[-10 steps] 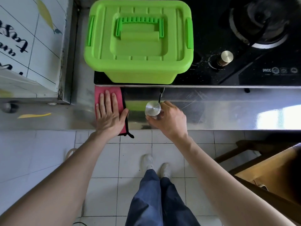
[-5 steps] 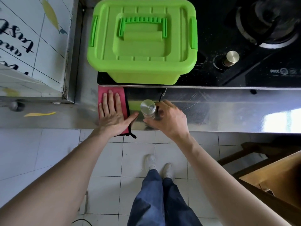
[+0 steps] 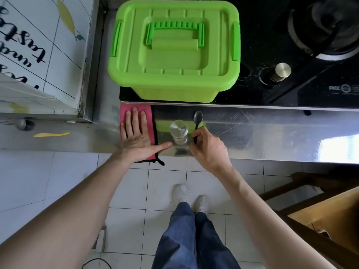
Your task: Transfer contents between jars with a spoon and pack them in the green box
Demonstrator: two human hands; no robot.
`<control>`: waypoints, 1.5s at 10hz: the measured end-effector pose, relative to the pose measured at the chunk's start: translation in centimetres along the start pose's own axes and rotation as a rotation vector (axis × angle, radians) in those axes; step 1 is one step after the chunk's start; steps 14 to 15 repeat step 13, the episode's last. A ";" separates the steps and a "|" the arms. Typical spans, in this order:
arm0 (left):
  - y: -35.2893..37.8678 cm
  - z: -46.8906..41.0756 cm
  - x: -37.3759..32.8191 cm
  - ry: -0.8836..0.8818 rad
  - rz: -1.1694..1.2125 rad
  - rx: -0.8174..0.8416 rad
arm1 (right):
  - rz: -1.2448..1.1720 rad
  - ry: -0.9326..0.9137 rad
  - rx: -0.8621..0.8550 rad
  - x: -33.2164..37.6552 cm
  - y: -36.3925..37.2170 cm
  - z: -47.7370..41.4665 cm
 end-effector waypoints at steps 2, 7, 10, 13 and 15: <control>0.0 0.1 -0.1 0.005 -0.011 0.014 | 0.095 0.018 -0.035 0.3 -0.3 -0.2; 0.0 0.0 -0.1 0.003 -0.021 0.012 | 0.310 0.048 -0.065 1.1 -1.5 0.3; -0.5 0.4 -0.2 0.026 -0.072 -0.044 | 0.285 0.063 -0.087 0.0 -3.2 1.3; -2.8 3.1 -1.1 0.045 -0.188 -0.105 | 0.276 0.031 -0.126 -0.4 -5.0 3.0; -2.8 3.1 -1.1 0.045 -0.188 -0.105 | 0.276 0.031 -0.126 -0.4 -5.0 3.0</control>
Point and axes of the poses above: each hand's wrist, its own z-axis away from the middle knuckle, its own y-axis out of the palm, x = y × z, the point moved 8 cm from there along -z, towards the middle knuckle, and after that the axes turned 11 degrees about y, right-handed, at the moved point
